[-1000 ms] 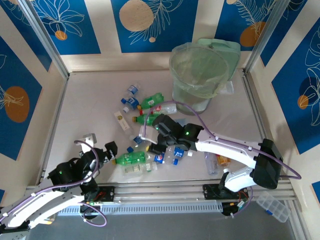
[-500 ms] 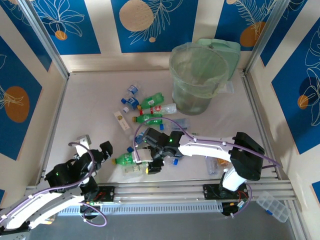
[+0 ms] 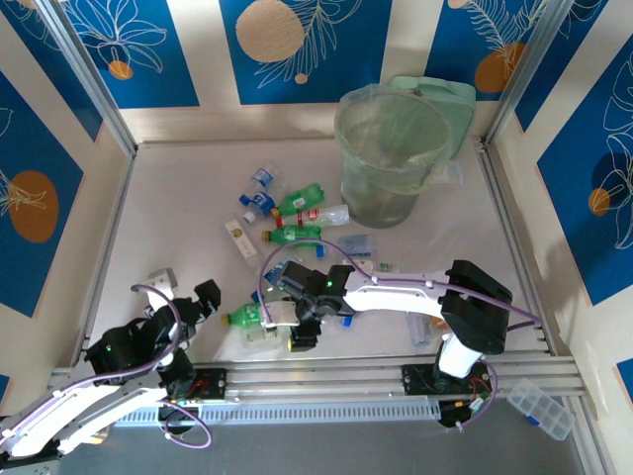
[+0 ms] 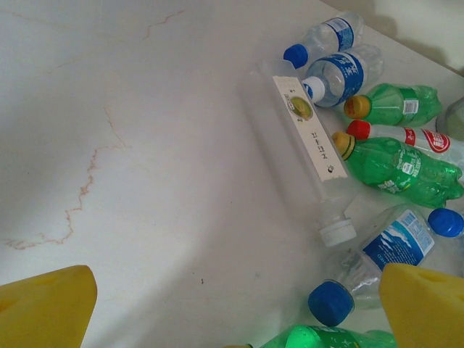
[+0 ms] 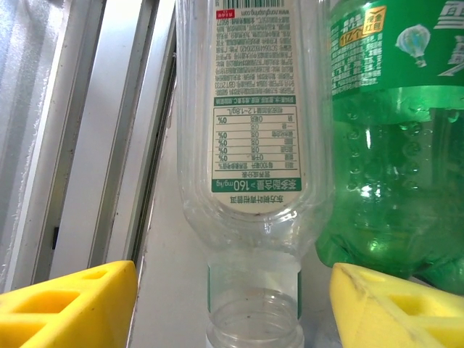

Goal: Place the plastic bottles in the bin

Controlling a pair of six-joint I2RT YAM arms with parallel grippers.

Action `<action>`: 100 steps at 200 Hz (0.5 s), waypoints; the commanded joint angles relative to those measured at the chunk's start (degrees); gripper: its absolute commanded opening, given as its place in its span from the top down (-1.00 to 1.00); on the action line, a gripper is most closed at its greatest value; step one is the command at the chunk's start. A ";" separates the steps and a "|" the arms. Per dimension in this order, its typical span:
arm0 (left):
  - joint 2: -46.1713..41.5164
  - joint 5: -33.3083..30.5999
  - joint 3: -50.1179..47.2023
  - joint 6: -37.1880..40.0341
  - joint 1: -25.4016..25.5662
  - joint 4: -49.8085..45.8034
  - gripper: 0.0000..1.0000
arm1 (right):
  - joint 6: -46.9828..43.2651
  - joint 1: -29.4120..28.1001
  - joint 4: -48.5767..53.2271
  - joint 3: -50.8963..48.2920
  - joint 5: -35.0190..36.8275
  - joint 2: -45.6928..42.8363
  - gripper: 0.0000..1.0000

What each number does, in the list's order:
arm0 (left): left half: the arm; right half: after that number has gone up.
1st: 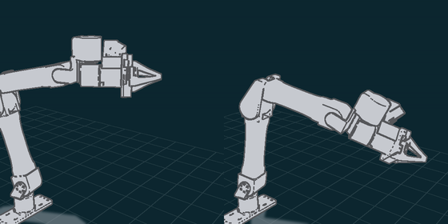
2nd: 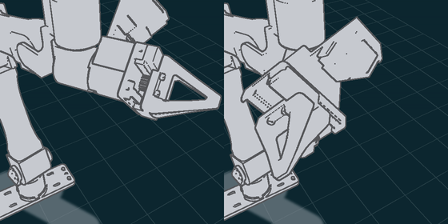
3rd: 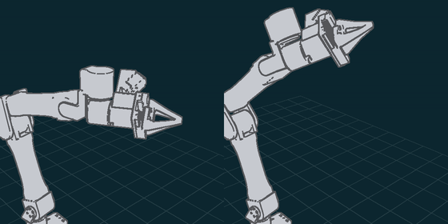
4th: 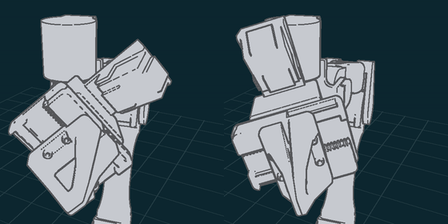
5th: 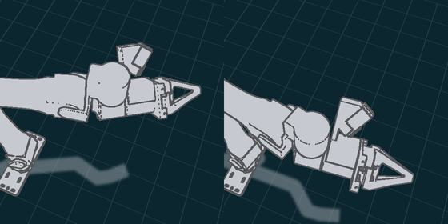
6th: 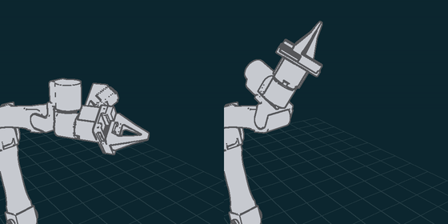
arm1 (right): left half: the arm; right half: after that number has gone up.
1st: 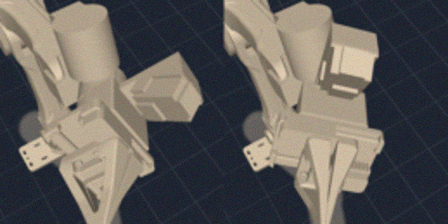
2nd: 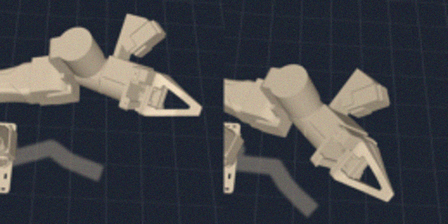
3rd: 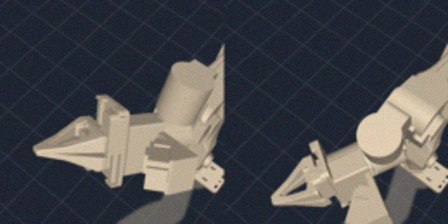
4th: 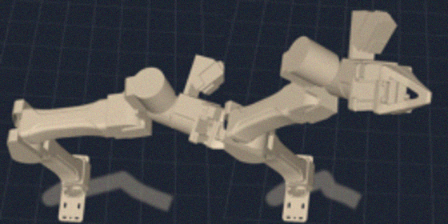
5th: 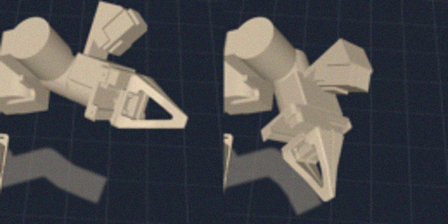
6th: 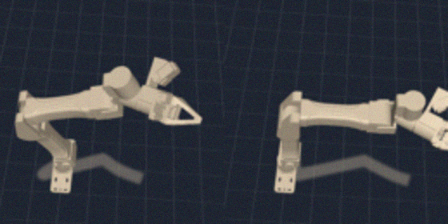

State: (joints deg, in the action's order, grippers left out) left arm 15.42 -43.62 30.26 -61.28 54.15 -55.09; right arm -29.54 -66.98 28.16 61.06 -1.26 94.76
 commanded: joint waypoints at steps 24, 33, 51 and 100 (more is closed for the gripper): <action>-0.87 -1.30 -0.73 -1.04 0.17 -1.06 -0.99 | 0.80 -0.41 0.30 0.53 1.95 3.46 -0.52; -0.92 -1.30 -0.73 -1.06 0.19 -1.11 -0.99 | 0.70 -0.39 0.23 0.63 2.21 4.17 -0.53; -1.06 -1.52 -0.82 -1.27 0.22 -1.33 -0.99 | 0.44 -0.41 -0.39 0.47 2.67 5.13 -0.52; -1.36 -1.65 -1.00 -1.47 0.17 -1.29 -0.99 | 0.38 -0.41 -1.26 0.47 1.97 6.23 -0.30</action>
State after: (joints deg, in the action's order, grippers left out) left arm 14.68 -43.83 30.02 -61.93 54.15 -55.18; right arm -29.28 -67.11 26.68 61.43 1.30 100.53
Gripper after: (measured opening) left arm 0.996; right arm 0.676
